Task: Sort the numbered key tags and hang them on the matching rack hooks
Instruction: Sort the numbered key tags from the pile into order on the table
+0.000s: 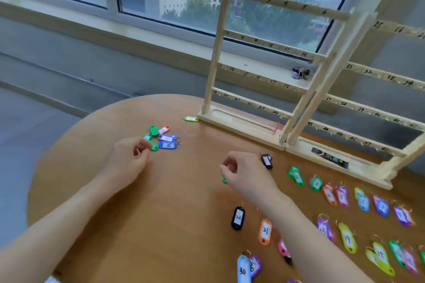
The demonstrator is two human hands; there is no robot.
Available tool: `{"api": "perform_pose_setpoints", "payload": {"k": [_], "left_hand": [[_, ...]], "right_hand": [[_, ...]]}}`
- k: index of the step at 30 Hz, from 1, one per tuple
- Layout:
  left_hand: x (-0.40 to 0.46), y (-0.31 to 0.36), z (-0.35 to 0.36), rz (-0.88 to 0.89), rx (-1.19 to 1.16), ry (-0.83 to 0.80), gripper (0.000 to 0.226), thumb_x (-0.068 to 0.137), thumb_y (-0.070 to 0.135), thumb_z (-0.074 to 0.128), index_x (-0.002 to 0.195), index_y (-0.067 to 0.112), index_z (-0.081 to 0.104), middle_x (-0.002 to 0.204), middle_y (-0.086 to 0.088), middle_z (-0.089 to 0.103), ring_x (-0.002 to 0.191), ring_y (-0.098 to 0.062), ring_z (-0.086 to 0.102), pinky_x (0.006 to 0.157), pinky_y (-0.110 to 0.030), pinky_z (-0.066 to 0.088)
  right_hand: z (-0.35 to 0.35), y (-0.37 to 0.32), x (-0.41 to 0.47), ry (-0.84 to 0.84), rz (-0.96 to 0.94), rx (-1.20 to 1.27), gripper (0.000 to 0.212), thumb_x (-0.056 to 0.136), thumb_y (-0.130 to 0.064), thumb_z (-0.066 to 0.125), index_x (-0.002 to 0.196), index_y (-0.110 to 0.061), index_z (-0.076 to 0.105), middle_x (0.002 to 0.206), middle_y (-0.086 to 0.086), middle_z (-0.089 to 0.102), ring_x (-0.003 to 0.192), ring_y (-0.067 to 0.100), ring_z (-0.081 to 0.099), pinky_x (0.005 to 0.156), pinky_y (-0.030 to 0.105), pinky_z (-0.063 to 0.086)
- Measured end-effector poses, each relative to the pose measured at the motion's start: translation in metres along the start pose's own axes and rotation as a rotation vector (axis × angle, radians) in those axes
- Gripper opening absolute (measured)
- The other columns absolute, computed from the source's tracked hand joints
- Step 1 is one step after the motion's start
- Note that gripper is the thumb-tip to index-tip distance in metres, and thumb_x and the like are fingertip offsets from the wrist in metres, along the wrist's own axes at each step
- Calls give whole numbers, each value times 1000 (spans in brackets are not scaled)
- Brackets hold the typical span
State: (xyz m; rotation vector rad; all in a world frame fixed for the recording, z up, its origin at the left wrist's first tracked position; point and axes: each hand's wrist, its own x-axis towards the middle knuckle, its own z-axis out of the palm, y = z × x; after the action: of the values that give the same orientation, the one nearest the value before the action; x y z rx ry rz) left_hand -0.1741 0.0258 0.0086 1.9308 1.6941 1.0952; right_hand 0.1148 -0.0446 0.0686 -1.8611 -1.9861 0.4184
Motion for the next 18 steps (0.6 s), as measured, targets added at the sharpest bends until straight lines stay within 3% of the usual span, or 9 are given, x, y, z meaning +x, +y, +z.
{"api": "perform_pose_setpoints", "payload": {"k": [4,8,13,18], "left_hand": [[17,-16,4,88,177,96,18,87,2,66,95,17,71,84,2,60,88,-23,53,79,-35,43],[35,-19,11,176,234,74,14,89,9,61,96,14,72,90,-1,62,92,-26,52,82,-45,49],[42,-27,11,149,195,38,32,81,15,48,93,24,77,92,6,60,93,-21,48,85,-45,46],[42,-25,7,92,128,28,47,68,13,45,97,34,76,97,14,59,97,-11,40,93,-39,36]], "right_hand": [[37,-28,39,-60,-39,124,9,93,-28,63,90,-23,70,74,-12,59,77,11,58,73,34,50],[73,-50,75,-64,-79,222,13,92,-22,63,103,-22,68,74,-10,54,74,12,51,72,34,46],[100,-56,105,-11,-118,112,30,94,-33,64,124,-27,65,106,-3,60,99,20,58,81,36,48],[110,-49,108,68,-154,107,22,94,-42,65,114,-33,68,85,-14,50,88,15,59,77,36,48]]}}
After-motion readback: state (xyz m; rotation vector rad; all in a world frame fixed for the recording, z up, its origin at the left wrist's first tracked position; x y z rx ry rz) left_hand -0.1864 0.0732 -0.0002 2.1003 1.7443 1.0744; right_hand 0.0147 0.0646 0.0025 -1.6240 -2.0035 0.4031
